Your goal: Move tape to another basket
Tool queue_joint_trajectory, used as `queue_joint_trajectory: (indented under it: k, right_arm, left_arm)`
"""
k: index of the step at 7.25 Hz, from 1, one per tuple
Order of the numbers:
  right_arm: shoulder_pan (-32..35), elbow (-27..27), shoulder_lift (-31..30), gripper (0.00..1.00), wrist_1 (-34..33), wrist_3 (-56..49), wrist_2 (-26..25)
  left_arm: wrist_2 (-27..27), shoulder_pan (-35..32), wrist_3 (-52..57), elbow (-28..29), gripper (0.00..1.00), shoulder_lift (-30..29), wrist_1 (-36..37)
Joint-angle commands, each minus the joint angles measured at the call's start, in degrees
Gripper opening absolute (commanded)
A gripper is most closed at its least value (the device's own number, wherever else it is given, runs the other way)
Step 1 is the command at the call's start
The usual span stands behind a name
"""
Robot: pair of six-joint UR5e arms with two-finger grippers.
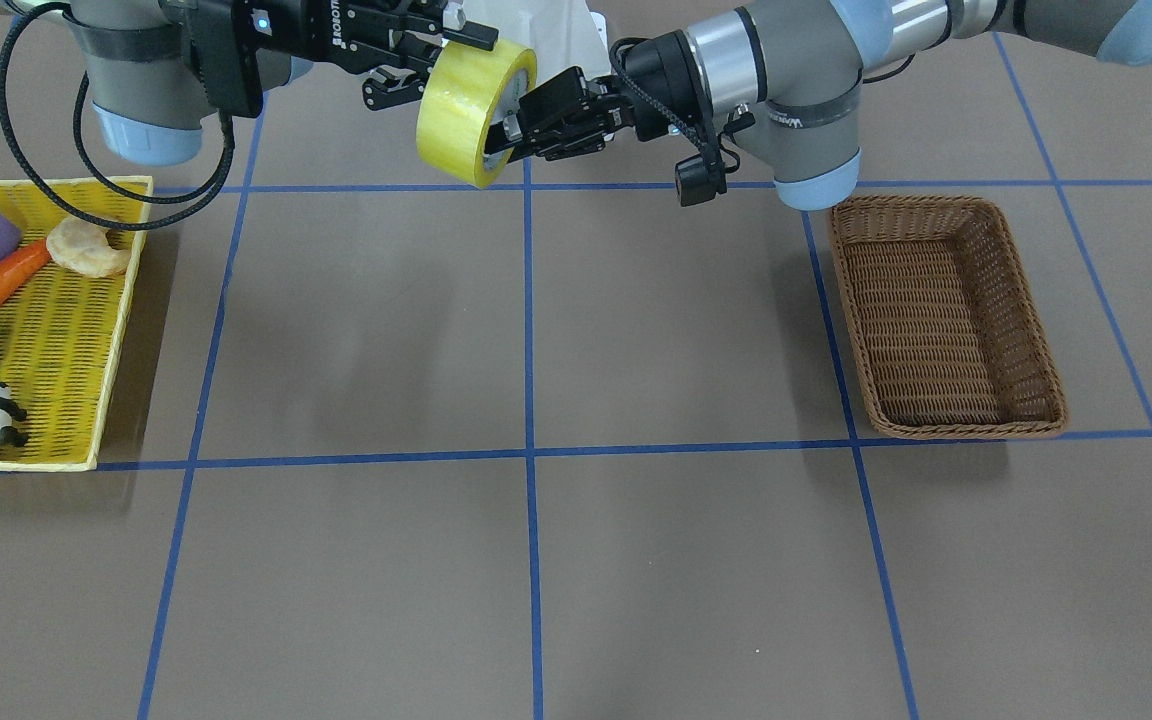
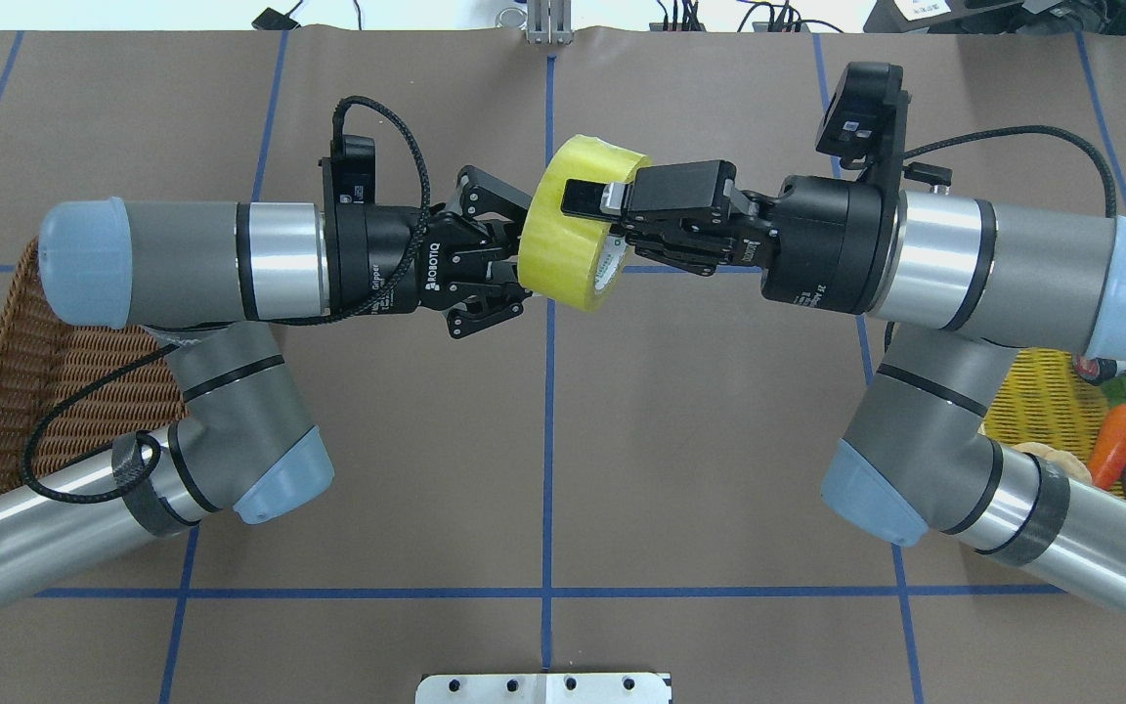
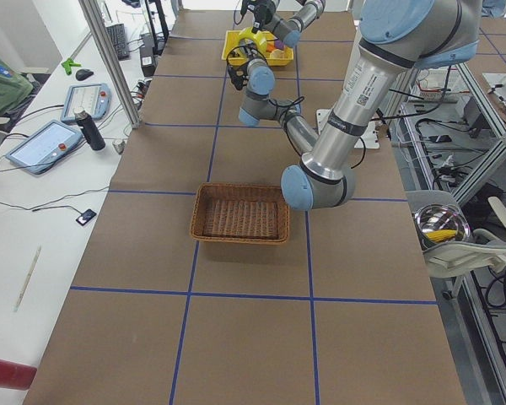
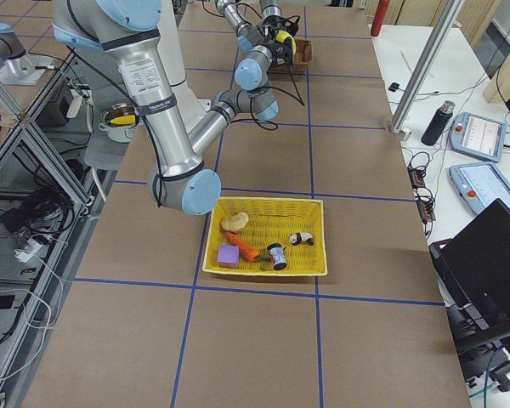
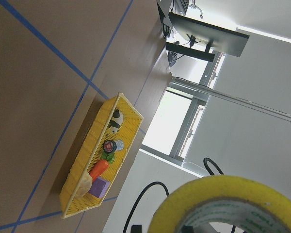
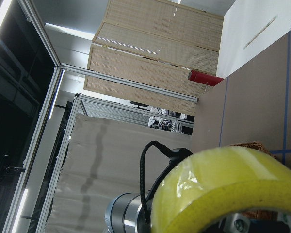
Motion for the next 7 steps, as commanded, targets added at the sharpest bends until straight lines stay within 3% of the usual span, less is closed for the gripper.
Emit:
queue_joint_trajectory:
  k: [1, 7]
  right_arm:
    - [-0.3, 0.0, 0.2, 0.99, -0.3, 0.3, -0.2]
    - [0.5, 0.5, -0.3, 1.00, -0.2, 3.3, -0.6]
  left_arm:
    - [0.0, 0.0, -0.1, -2.0, 0.00, -0.2, 3.4]
    - [-0.3, -0.1, 0.0, -2.2, 0.00, 0.3, 3.6]
